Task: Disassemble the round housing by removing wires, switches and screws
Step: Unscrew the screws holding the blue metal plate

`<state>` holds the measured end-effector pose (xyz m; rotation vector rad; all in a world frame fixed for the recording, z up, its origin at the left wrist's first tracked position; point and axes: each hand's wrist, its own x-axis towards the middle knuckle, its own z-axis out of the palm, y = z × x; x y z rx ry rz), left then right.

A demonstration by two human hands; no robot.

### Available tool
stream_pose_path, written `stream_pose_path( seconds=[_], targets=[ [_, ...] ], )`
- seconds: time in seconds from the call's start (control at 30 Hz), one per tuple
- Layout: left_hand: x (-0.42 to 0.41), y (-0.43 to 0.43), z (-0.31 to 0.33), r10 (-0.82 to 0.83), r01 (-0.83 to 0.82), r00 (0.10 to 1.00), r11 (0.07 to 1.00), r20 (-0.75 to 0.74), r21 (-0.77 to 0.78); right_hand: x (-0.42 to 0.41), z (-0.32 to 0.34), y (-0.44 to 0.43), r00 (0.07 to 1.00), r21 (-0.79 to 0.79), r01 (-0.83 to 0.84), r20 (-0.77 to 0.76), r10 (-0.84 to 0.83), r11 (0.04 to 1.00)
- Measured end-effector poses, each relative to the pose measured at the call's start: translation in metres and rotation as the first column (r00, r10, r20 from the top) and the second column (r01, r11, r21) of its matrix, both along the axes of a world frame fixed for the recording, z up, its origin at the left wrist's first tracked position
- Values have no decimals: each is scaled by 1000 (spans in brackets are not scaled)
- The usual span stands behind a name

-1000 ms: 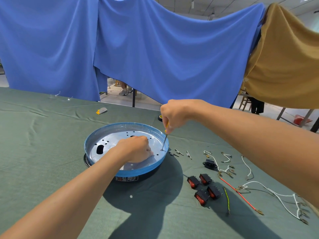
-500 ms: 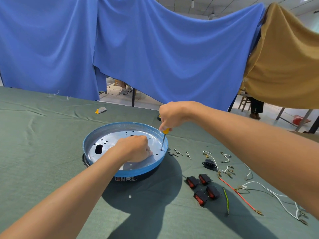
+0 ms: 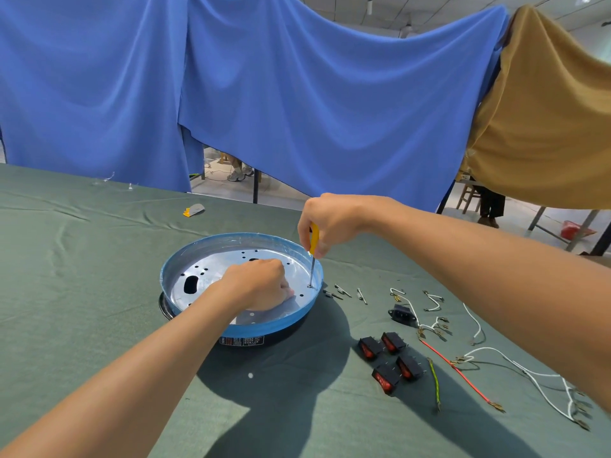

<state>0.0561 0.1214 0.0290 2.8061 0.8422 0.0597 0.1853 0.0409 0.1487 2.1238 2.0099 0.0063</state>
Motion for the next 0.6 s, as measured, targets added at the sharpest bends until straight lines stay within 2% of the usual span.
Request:
stream_pose_path(
  seconds=[0.17, 0.4, 0.6],
  targets=[
    [1, 0, 2, 5, -6, 1000, 1000, -5, -17, 5, 0, 0, 963, -87, 263, -36, -267, 961],
    [2, 0, 4, 18, -18, 1000, 1000, -9, -5, -5, -3, 0, 989, -52, 131, 76, -127, 990],
    [0, -2, 1, 11, -11, 1000, 1000, -16, 0, 3, 3, -3, 992, -51, 53, 113, -47, 997]
  ],
)
